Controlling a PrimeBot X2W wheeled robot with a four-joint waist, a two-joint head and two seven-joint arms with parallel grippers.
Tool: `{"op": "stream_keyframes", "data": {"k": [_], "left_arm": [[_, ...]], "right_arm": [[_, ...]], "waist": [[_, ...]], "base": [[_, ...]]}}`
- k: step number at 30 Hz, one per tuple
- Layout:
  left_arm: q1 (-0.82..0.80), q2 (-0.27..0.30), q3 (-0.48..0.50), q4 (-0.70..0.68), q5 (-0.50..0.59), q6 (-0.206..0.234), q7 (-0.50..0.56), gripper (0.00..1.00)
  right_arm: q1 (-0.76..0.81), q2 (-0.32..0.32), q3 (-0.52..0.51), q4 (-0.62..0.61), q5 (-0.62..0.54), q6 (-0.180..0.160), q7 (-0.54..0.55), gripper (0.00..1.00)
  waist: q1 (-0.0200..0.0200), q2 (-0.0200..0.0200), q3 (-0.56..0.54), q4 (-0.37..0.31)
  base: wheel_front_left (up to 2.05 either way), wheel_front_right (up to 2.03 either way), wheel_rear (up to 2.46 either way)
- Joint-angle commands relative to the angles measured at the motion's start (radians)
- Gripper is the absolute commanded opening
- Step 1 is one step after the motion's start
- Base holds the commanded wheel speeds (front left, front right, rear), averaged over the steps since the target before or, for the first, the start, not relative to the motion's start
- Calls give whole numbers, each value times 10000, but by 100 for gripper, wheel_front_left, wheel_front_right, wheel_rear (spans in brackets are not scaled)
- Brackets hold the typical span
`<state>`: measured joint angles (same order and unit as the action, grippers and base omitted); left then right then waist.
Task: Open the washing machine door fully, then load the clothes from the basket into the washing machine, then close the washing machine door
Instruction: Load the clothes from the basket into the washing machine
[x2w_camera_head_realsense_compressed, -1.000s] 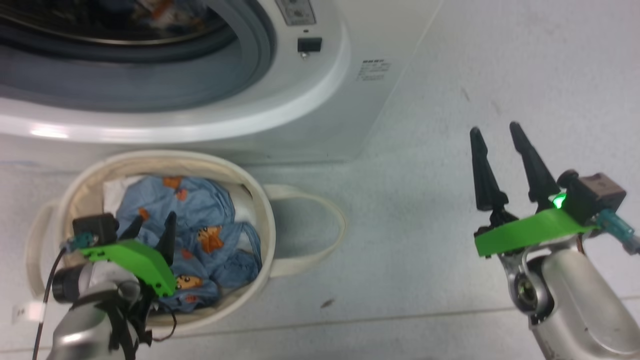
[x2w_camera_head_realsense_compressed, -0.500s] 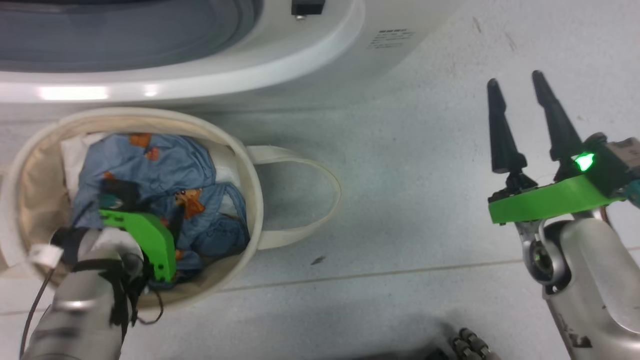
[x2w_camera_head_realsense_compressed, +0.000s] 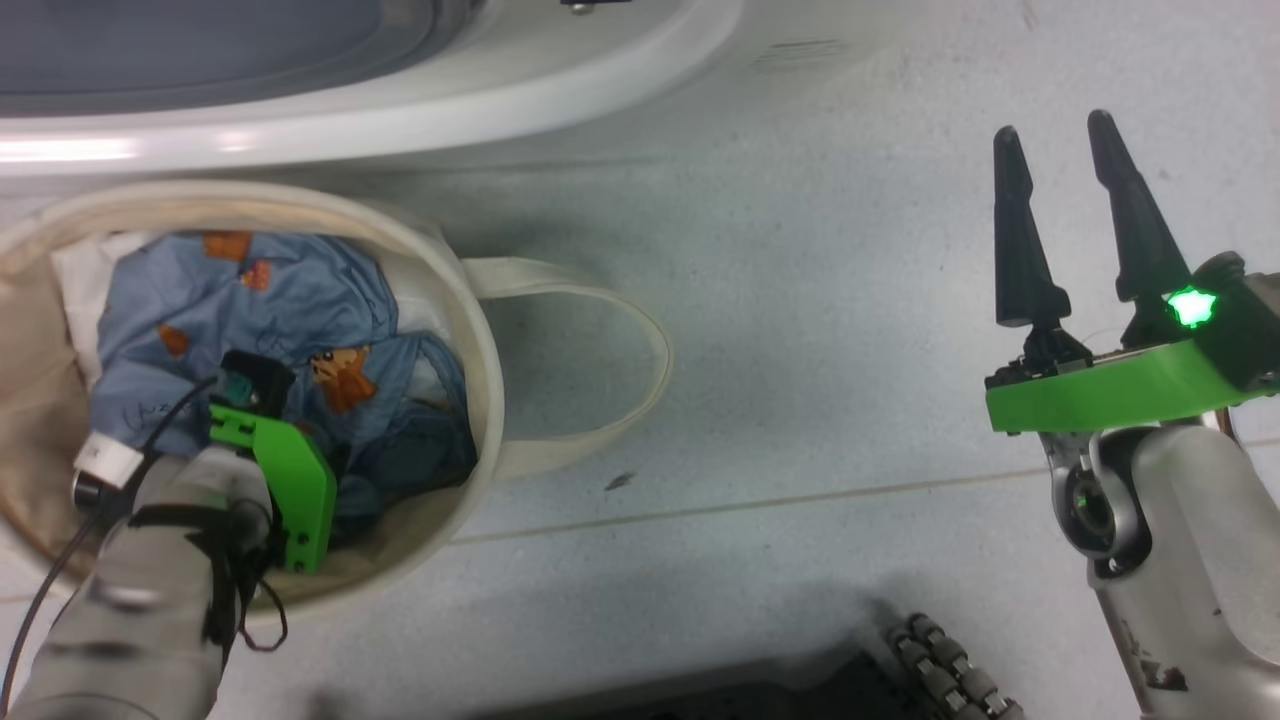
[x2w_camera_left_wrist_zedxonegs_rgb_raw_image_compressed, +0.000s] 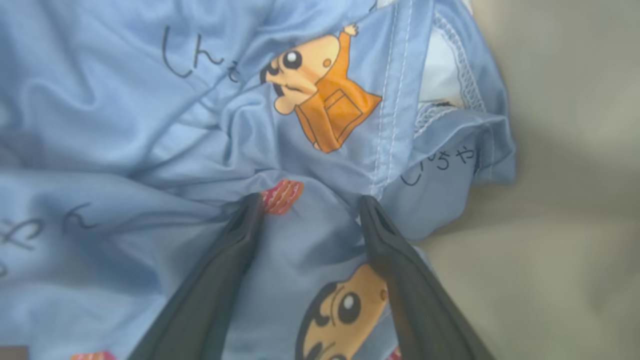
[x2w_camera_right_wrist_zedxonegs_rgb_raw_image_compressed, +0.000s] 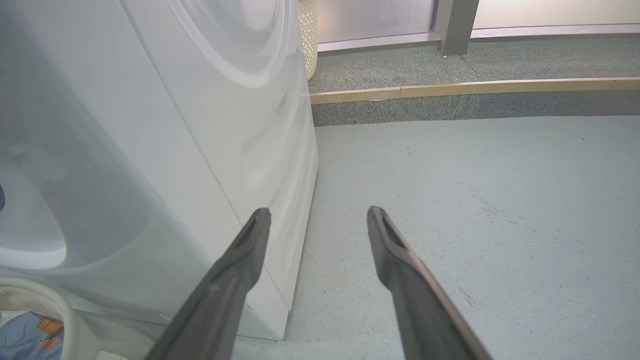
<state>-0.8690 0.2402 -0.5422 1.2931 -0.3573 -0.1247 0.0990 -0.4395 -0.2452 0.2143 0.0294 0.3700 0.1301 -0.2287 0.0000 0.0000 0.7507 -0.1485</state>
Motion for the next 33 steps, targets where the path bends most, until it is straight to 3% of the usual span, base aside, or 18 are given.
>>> {"op": "stream_keyframes", "data": {"k": [1, 6, 11, 15, 16, 17, 22, 33], "left_arm": [[-9, 380, 113, -25, -138, -49, 158, 100], [-133, 314, 40, -25, -306, -55, 208, 100], [-205, 441, -240, -24, -343, -54, 934, 100], [-321, 498, -240, -24, -384, 317, 1414, 99], [-349, 508, -223, -24, -401, 436, 1403, 43], [-357, 516, -233, -24, -398, 520, 1402, 0], [-386, 483, -244, -24, -479, 540, 1243, 0], [-108, 125, 132, -23, -1067, 302, -928, 0]], "right_arm": [[206, 47, 78, -364, -99, 6, 33, 100], [188, 84, 39, -436, -139, 6, 14, 100], [185, 102, 20, -505, -180, 6, -2, 100], [160, 131, 23, -556, -206, 6, -1, 100], [154, 144, 21, -567, -204, 6, -4, 100], [149, 153, 24, -572, -204, 6, -7, 100], [148, 184, 21, -518, -192, 6, -29, 100], [68, 209, 166, 7, 57, 6, -192, 100]], "waist": [[0, 0, 262, -60], [0, 0, 481, -109], [0, 0, 643, -158], [0, 0, 717, -196], [0, 0, 723, -206], [0, 0, 726, -217], [0, 0, 683, -200], [0, 0, -361, 80]], "base": [[0, 0, 0], [0, 0, 0], [0, 0, 0], [0, 0, 0], [0, 0, 0], [0, 0, 0], [0, 0, 0], [0, 0, 0]]}}
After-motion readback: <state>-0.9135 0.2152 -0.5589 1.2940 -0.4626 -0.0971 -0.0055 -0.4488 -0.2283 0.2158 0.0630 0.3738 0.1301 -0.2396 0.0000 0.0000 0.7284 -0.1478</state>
